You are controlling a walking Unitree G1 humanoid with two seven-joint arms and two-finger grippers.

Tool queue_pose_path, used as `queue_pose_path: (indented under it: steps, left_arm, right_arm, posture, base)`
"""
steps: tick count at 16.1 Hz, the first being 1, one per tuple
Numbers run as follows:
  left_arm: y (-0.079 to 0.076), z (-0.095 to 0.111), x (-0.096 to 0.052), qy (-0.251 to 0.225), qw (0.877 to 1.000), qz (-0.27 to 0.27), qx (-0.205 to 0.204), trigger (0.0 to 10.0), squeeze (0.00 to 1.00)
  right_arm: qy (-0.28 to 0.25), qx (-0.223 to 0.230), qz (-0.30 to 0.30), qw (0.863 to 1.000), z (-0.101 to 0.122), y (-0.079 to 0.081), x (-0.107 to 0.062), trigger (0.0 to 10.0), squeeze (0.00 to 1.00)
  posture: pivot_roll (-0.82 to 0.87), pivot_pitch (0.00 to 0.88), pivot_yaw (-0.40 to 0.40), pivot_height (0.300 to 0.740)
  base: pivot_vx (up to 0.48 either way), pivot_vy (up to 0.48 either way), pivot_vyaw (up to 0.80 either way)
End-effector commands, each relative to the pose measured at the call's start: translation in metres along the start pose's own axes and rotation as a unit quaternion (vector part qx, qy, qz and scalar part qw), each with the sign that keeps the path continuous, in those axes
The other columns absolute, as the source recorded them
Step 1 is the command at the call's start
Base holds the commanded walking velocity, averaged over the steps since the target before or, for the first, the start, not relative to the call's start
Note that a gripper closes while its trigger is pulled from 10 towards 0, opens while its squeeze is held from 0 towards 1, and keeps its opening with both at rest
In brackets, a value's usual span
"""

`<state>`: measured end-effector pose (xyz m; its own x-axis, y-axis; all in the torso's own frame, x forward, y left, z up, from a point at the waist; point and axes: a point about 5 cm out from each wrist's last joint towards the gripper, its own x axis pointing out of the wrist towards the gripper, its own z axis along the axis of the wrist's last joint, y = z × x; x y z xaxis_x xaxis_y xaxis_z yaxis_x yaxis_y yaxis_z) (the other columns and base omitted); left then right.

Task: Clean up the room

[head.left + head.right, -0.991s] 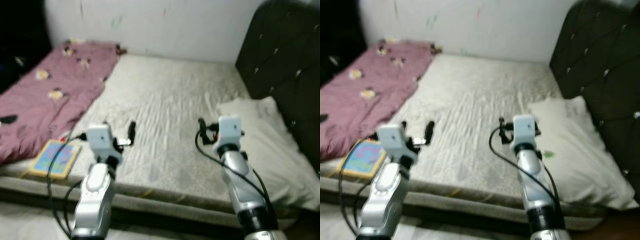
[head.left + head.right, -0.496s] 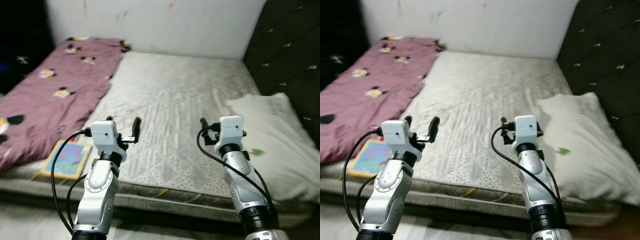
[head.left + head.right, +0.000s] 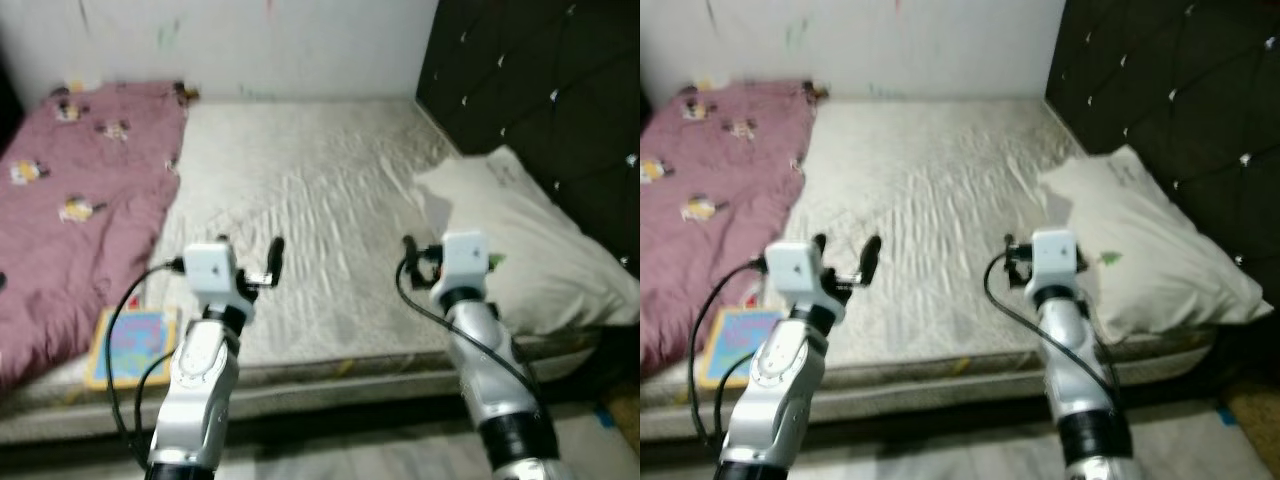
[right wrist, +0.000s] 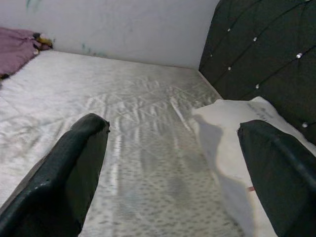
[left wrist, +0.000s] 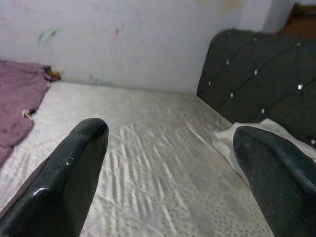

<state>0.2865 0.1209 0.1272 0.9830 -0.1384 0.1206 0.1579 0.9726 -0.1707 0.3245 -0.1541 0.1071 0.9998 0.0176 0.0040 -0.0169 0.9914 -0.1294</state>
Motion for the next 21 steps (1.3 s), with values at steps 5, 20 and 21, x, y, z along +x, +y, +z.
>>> queue_pose_path:
  steps: [5, 20, 21]
  left_arm:
    - [0.005, 0.003, 0.004, -0.005, 1.000, 0.009, 0.005, 10.0, 0.00]
    - [0.011, -0.002, -0.015, -0.006, 1.000, -0.005, 0.006, 10.0, 0.00]
    - [0.011, -0.003, -0.016, -0.003, 1.000, -0.007, 0.006, 10.0, 0.00]
  right_arm:
    - [-0.008, 0.005, 0.019, 1.000, 0.008, 0.008, 0.008, 10.0, 0.00]
    - [-0.021, 0.006, 0.046, 0.999, 0.008, 0.014, 0.000, 10.0, 0.00]
    - [-0.020, 0.007, 0.045, 0.999, 0.007, 0.015, -0.001, 10.0, 0.00]
  posture:
    - [-0.04, 0.000, -0.039, 0.740]
    - [-0.03, 0.000, -0.044, 0.740]
    - [-0.03, 0.000, -0.042, 0.740]
  base:
    - [0.000, 0.480, 0.00]
    - [0.149, 0.055, 0.00]
    - [0.341, 0.000, 0.00]
